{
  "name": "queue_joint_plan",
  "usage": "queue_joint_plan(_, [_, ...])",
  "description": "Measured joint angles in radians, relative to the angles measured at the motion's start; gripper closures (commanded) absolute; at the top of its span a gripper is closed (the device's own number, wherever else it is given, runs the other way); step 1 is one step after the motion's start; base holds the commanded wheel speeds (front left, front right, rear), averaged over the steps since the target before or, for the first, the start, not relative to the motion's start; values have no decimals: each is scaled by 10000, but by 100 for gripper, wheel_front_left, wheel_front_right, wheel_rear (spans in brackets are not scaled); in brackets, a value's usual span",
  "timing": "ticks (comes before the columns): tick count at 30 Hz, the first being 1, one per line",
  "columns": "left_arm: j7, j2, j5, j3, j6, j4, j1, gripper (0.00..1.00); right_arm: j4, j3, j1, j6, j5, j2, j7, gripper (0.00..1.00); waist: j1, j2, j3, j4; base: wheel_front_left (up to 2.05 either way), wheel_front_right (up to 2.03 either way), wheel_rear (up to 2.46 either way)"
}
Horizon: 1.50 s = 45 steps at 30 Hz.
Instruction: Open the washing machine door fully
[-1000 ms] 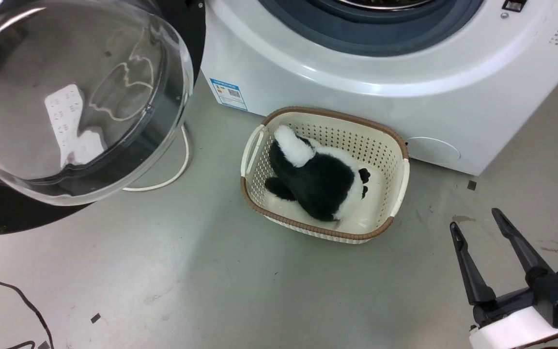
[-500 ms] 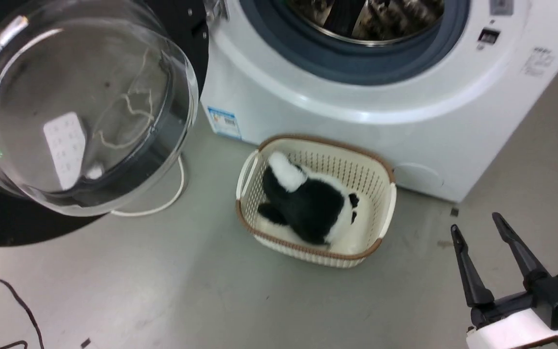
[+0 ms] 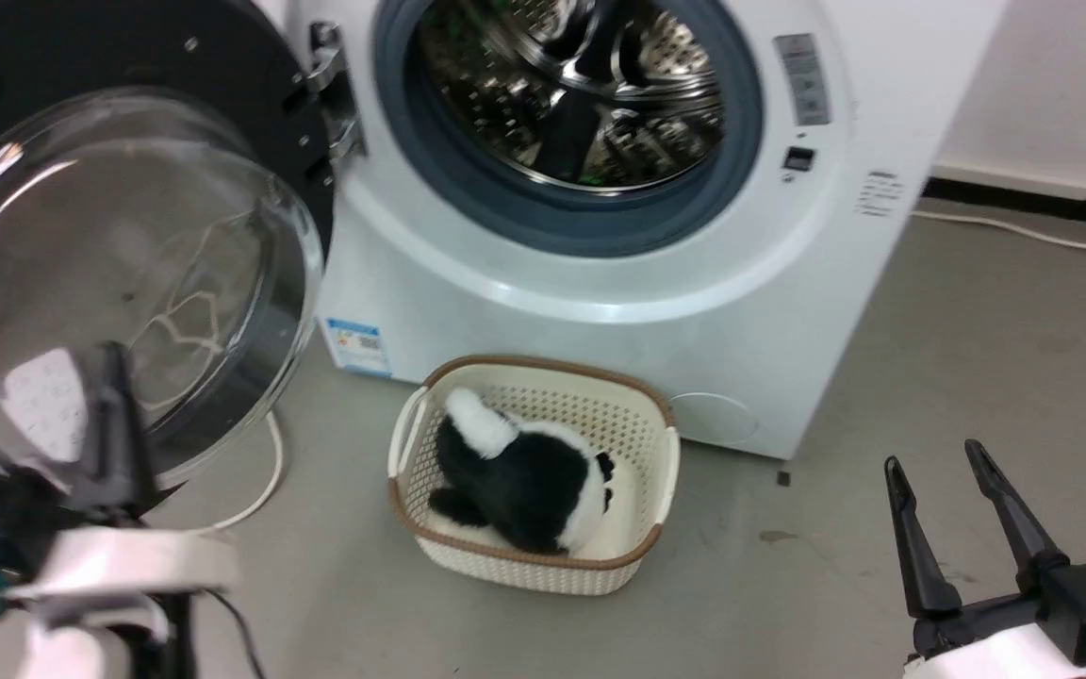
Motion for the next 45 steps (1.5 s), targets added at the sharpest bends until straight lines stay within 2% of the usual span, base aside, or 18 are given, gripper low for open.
queue_joint_plan(2, [125,-272,297,-679,29,-316,417,100,10,12,83,0,2,40,-65,0,0,0,-201,-348,0,0,0])
queue_joint_plan(8, [174,-755,637,-1427,155,-284,1113,100,21,105,148,0,2,65,-82,0,1,0,-461,-906,0,0,0])
queue_joint_plan(9, [180,-880,851,-1664,282,-205,1325,12,40,123,155,2,2,79,-98,0,1,0,-539,-1106,0,0,0])
queue_joint_plan(10, [180,-880,851,-1664,282,-205,1325,0,40,123,155,2,2,79,-98,0,1,0,-539,-1106,0,0,0])
queue_joint_plan(13, [190,-980,1195,-2054,420,-12,1574,0,50,109,202,0,2,88,-109,0,1,0,-602,-1353,0,0,0])
queue_joint_plan(14, [186,-1179,1204,-2186,497,50,1680,0,79,148,247,0,8,90,-111,0,1,0,-614,-1474,0,0,0])
queue_joint_plan(19, [165,-1250,1484,-2449,656,393,1785,0,222,188,326,0,104,96,-113,0,3,0,-613,-1607,0,0,0])
queue_joint_plan(26, [61,-1340,1613,-2623,652,1060,1930,0,376,232,549,0,190,100,-153,0,2,0,-615,-1591,0,0,0])
queue_joint_plan(36, [23,-1321,1687,-2621,646,1258,1926,0,408,199,549,0,274,102,-153,0,2,0,-606,-1528,0,0,0])
queue_joint_plan(37, [17,-1313,1705,-2629,642,1269,1926,100,410,198,546,0,272,100,-151,100,2,0,-604,-1524,0,0,0])
queue_joint_plan(45, [90,-1313,1716,-2571,633,1256,1926,100,403,203,542,0,270,100,-86,100,2,0,-602,-1549,0,0,0])
